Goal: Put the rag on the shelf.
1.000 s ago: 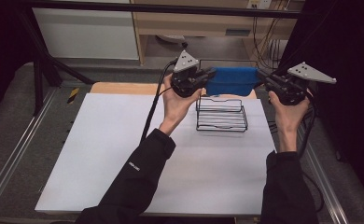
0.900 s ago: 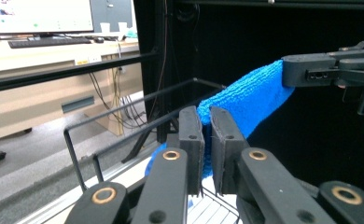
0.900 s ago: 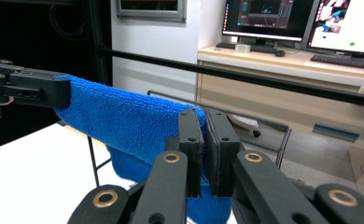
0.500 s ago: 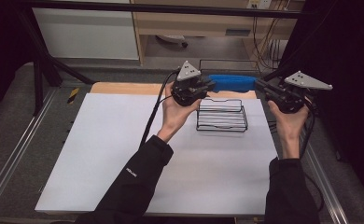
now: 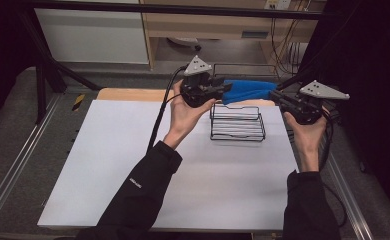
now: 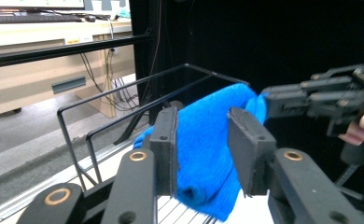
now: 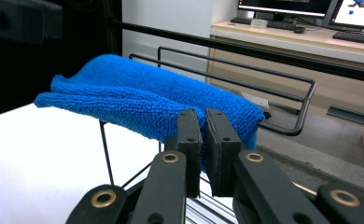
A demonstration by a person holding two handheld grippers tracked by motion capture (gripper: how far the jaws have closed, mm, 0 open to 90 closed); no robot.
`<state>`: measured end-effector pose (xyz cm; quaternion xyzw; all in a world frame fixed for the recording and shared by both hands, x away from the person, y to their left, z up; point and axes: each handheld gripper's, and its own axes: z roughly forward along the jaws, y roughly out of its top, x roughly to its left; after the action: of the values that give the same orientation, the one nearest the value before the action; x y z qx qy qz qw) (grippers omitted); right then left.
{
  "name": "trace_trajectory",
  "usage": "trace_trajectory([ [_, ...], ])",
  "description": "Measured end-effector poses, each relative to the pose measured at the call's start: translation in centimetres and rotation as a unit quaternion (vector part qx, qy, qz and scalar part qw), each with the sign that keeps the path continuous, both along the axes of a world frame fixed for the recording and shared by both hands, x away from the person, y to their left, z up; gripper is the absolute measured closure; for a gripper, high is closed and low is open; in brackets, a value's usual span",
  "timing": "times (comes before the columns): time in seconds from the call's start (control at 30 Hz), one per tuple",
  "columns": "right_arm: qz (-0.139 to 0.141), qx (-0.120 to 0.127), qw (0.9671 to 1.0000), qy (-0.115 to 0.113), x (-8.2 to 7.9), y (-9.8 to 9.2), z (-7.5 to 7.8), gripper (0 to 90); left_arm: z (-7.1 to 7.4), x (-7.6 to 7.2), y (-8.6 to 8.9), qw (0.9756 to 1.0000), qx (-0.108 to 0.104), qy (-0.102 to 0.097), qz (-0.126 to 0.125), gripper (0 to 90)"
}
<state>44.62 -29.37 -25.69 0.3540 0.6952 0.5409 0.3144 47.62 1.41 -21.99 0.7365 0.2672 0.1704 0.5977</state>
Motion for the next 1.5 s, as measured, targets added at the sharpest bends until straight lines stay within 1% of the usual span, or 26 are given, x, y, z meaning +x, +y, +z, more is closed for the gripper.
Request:
trace_trajectory([
  [0.03, 0.001, -0.002, 1.0, 0.0, 0.0, 0.0, -0.1, 85.5, -0.1, 0.1, -0.2, 1.0, 0.005, 0.004, -0.002, 66.4],
  [0.1, 0.002, -0.001, 1.0, 0.0, 0.0, 0.0, -0.2, 85.4, -0.5, 0.2, -0.7, 0.9994, 0.03, 0.018, -0.006, 73.4],
  [0.17, 0.003, -0.001, 1.0, 0.0, 0.0, -0.1, -0.4, 85.1, -1.3, 0.5, -1.1, 0.998, 0.048, 0.039, -0.014, 80.1],
  [0.23, 0.004, -0.001, 1.0, 0.0, -0.1, -0.1, -0.5, 84.8, -2.1, 0.7, -1.4, 0.9966, 0.062, 0.05, -0.019, 85.5],
  [0.3, 0.006, -0.002, 1.0, 0.0, -0.1, -0.2, -0.6, 84.3, -2.7, 0.9, -1.5, 0.9956, 0.072, 0.057, -0.022, 89.5],
  [0.33, 0.006, -0.003, 1.0, 0.0, -0.1, -0.2, -0.7, 84.1, -2.9, 1.0, -1.6, 0.995, 0.077, 0.06, -0.023, 89.9],
  [0.43, 0.006, -0.005, 1.0, 0.001, 0.0, -0.3, -0.9, 82.8, -3.4, 1.1, -1.9, 0.9943, 0.086, 0.059, -0.022, 90.0],
  [0.53, 0.005, 0.002, 1.0, 0.005, 0.0, -0.3, -1.0, 78.0, -3.9, 1.2, -2.1, 0.9937, 0.095, 0.055, -0.021, 90.0],
  [0.57, 0.007, 0.003, 1.0, 0.004, 0.0, -0.3, -1.0, 76.6, -4.1, 1.2, -2.2, 0.9937, 0.095, 0.055, -0.021, 90.0],
  [0.67, 0.013, 0.017, 0.9998, 0.0, -0.3, -0.2, -0.7, 72.9, -4.4, 1.4, -2.4, 0.9936, 0.099, 0.052, -0.018, 90.0],
  [0.73, 0.018, 0.019, 0.9997, 0.0, -0.3, 0.1, -0.5, 72.8, -4.6, 1.5, -2.5, 0.9935, 0.101, 0.049, -0.017, 90.0],
  [0.77, 0.023, 0.02, 0.9995, 0.004, -0.3, 0.3, -0.4, 72.8, -4.7, 1.5, -2.5, 0.9934, 0.103, 0.047, -0.015, 90.0],
  [0.87, 0.031, 0.02, 0.9993, 0.01, -0.2, 0.7, -0.7, 73.0, -4.9, 1.6, -2.5, 0.9935, 0.104, 0.044, -0.014, 90.0],
  [0.93, 0.036, 0.028, 0.9989, 0.014, -0.2, 0.8, -0.9, 71.5, -5.1, 1.7, -2.6, 0.9933, 0.106, 0.044, -0.013, 90.0],
  [1.0, 0.035, 0.037, 0.9986, 0.012, -0.2, 0.8, -1.2, 69.8, -5.3, 1.8, -2.6, 0.9934, 0.106, 0.043, -0.01, 90.0],
  [1.03, 0.035, 0.038, 0.9986, 0.014, -0.2, 0.8, -1.3, 70.9, -5.3, 1.8, -2.6, 0.9935, 0.105, 0.041, -0.01, 90.0],
  [1.1, 0.038, 0.035, 0.9984, 0.025, -0.1, 0.8, -1.6, 77.1, -5.5, 1.9, -2.7, 0.9937, 0.105, 0.039, -0.009, 90.0],
  [1.2, 0.026, 0.025, 0.9984, 0.044, 0.4, 0.9, -2.5, 85.4, -5.6, 1.8, -2.7, 0.9936, 0.105, 0.038, -0.009, 90.0],
  [1.23, 0.014, 0.023, 0.9984, 0.049, 0.6, 0.8, -2.8, 86.8, -5.7, 1.9, -2.6, 0.9935, 0.107, 0.038, -0.01, 90.0],
  [1.33, -0.018, 0.013, 0.9983, 0.054, 1.1, 0.3, -3.5, 88.5, -5.7, 1.8, -2.6, 0.9937, 0.106, 0.036, -0.011, 90.0],
  [1.43, -0.026, 0.014, 0.9979, 0.057, 1.2, 0.0, -3.9, 88.4, -5.8, 1.9, -2.3, 0.9941, 0.101, 0.037, -0.011, 90.0],
  [1.5, -0.022, 0.015, 0.9982, 0.054, 1.1, 0.0, -3.9, 86.9, -5.8, 1.8, -2.1, 0.9942, 0.1, 0.038, -0.01, 89.1],
])
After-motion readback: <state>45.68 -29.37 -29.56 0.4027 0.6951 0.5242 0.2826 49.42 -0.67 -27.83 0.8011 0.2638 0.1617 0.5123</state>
